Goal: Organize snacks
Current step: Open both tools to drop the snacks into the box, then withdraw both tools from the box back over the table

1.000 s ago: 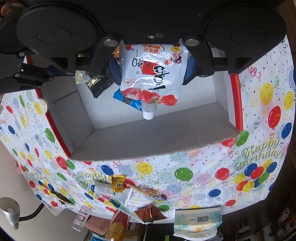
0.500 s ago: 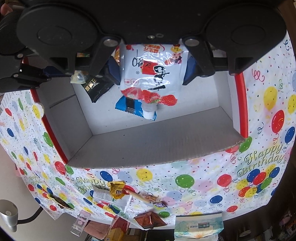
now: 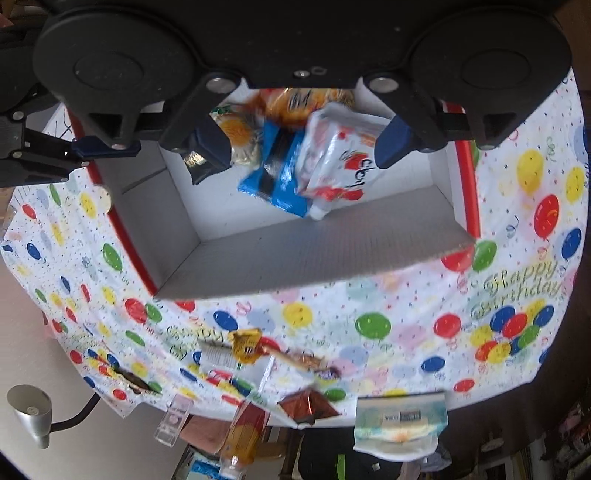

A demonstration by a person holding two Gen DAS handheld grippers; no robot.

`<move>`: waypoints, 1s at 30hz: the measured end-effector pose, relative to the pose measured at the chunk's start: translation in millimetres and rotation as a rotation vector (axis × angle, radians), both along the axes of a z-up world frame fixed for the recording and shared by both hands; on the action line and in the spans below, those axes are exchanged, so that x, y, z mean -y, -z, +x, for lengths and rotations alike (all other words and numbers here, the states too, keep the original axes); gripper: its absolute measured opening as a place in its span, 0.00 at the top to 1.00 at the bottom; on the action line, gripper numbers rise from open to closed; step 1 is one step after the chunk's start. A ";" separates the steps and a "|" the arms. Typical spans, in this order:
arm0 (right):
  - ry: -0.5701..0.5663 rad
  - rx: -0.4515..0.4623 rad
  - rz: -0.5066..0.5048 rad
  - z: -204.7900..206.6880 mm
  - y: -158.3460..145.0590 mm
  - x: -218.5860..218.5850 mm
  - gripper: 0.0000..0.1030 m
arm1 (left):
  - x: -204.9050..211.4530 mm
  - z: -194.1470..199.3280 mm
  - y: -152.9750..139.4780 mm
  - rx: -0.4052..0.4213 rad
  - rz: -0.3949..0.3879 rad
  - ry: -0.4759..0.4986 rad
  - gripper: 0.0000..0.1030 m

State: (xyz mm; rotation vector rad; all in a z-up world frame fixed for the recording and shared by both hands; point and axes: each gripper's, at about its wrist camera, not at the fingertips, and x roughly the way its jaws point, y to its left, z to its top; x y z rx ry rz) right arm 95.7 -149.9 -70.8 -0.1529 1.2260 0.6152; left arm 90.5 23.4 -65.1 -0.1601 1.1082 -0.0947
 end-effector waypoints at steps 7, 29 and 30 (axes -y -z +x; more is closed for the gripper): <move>0.008 0.065 0.037 -1.1 -26.5 8.2 0.37 | 1.7 -4.8 -16.3 0.048 0.021 0.010 0.13; 0.015 0.286 0.077 51.9 -94.9 58.2 0.21 | 32.4 21.2 -76.8 0.232 0.079 0.013 0.00; 0.011 0.281 0.072 59.3 -94.5 60.2 0.20 | 33.9 25.1 -77.8 0.239 0.081 0.004 0.00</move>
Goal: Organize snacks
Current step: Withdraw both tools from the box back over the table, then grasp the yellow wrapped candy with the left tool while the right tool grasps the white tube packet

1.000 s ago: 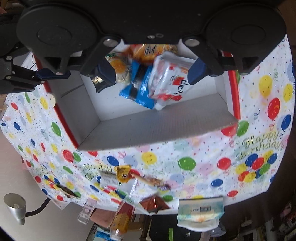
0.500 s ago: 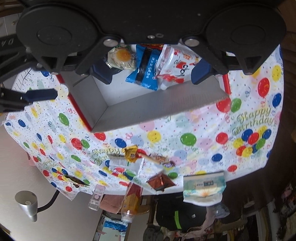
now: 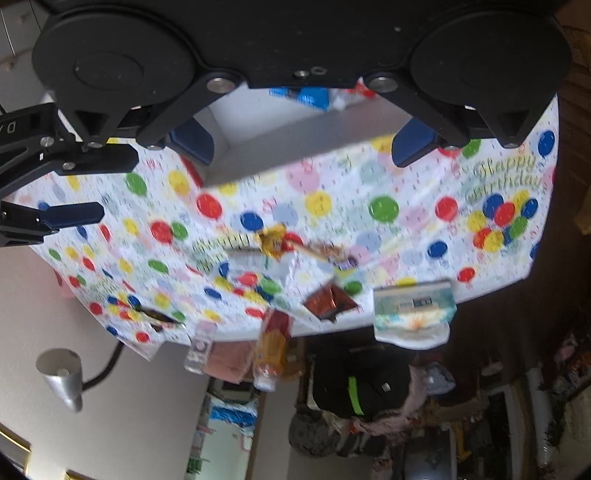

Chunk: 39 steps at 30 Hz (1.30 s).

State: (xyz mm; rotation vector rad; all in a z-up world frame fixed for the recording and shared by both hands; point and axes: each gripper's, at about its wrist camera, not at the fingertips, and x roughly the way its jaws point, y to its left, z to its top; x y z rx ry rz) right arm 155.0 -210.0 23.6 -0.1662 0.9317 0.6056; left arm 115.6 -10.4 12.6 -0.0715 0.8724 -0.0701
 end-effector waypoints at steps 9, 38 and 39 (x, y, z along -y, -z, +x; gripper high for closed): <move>0.014 -0.013 -0.016 60.7 12.5 23.7 0.20 | 19.7 43.2 7.5 -0.013 -0.008 -0.055 0.00; -0.190 -0.136 -0.117 274.7 109.1 8.7 0.20 | 67.3 197.9 102.8 -0.197 0.026 -0.163 0.04; -0.200 -0.143 -0.118 279.2 113.4 5.0 0.21 | 67.9 202.6 105.6 -0.205 0.013 -0.165 0.07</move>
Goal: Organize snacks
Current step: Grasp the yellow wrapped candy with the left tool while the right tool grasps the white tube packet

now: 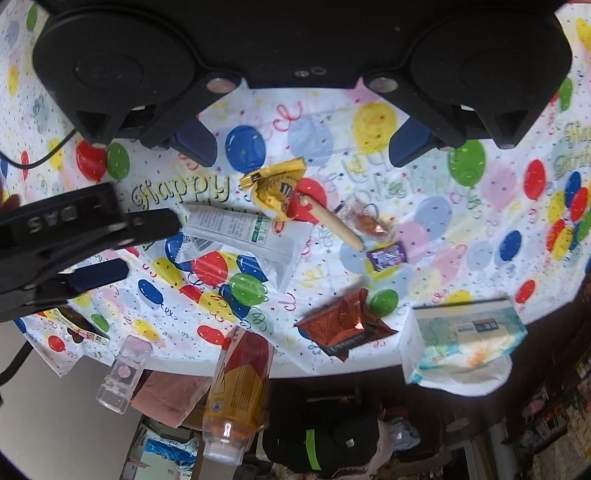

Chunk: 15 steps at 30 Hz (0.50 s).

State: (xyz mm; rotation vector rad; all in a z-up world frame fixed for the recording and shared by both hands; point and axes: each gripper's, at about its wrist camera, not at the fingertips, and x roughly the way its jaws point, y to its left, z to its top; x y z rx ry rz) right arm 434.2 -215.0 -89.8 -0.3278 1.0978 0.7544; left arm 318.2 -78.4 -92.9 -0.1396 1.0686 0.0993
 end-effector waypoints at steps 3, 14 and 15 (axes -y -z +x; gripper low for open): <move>-0.013 -0.006 -0.005 13.2 11.0 -10.8 0.21 | 1.0 11.5 7.4 -0.012 -0.059 -0.023 0.09; -0.019 -0.042 -0.044 37.0 47.3 -41.1 0.30 | 5.0 43.9 36.6 -0.069 -0.099 -0.055 0.29; -0.019 -0.046 -0.047 37.6 50.2 -41.9 0.34 | 4.8 46.1 39.1 -0.078 -0.103 -0.056 0.32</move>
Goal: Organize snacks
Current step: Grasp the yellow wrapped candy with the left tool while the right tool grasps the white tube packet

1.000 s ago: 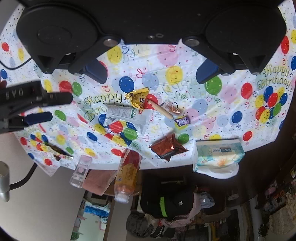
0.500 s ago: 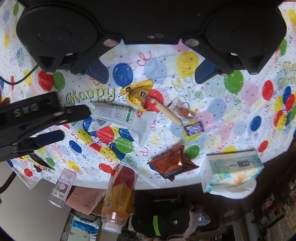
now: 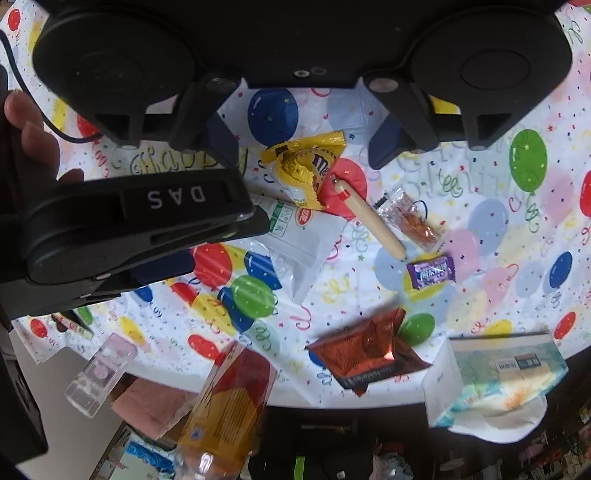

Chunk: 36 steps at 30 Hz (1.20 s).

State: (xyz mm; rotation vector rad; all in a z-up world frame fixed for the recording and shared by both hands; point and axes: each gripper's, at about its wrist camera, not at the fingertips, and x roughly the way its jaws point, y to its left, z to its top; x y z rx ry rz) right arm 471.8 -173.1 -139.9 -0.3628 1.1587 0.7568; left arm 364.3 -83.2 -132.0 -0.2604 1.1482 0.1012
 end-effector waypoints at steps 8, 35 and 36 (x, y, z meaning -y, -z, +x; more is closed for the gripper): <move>0.004 -0.009 0.008 2.1 8.4 -2.6 0.46 | 0.9 9.4 12.1 -0.026 -0.031 0.009 0.51; 0.110 -0.003 0.085 -29.4 -24.4 37.3 0.90 | -24.5 -9.7 -2.5 0.011 -0.116 -0.008 0.88; 0.117 -0.006 0.088 -32.5 -26.8 41.1 0.90 | -25.8 -11.5 -4.4 0.013 -0.121 -0.010 0.88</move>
